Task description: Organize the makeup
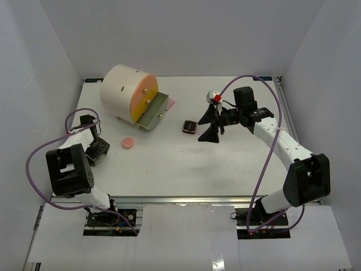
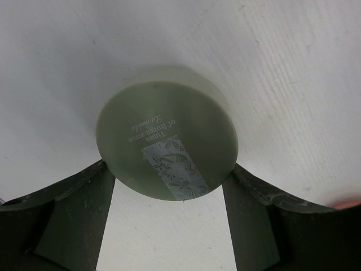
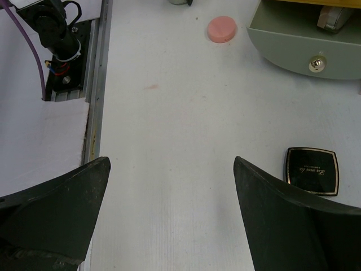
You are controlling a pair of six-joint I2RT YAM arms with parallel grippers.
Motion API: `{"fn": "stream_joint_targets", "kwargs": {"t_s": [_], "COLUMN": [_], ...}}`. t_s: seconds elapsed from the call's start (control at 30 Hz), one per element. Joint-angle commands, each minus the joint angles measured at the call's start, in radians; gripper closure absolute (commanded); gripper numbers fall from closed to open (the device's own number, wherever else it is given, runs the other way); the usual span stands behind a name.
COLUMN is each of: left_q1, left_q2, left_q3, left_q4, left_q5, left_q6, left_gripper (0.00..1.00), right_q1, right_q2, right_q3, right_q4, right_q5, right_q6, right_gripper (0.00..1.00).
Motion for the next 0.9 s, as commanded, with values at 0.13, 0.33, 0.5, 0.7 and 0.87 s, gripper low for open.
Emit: {"fn": "stream_joint_targets", "kwargs": {"t_s": [0.13, 0.33, 0.5, 0.7, 0.87], "left_q1": [-0.033, -0.163, -0.325, -0.565, -0.709], "left_q2": [-0.227, -0.343, -0.436, -0.448, -0.332], "left_q3": [-0.09, -0.105, -0.077, 0.009, 0.124], "left_q4": [0.174, 0.199, 0.197, 0.187, 0.14], "left_q5": [0.407, 0.469, 0.467, 0.38, 0.161], "left_q6": [0.167, 0.194, 0.211, 0.205, 0.197], "left_gripper": [1.0, 1.0, 1.0, 1.0, 1.0], "right_q1": [-0.008, -0.008, -0.011, -0.012, -0.02], "right_q2": [-0.032, -0.03, -0.029, -0.027, -0.025], "right_q3": [0.0, 0.002, 0.0, 0.002, 0.002], "right_q4": [0.019, 0.018, 0.019, 0.019, 0.019], "right_q5": [-0.032, -0.03, -0.03, -0.022, -0.018], "right_q6": [-0.003, -0.001, -0.001, -0.001, -0.001], "right_gripper": [0.03, 0.03, 0.03, 0.03, 0.03]}}
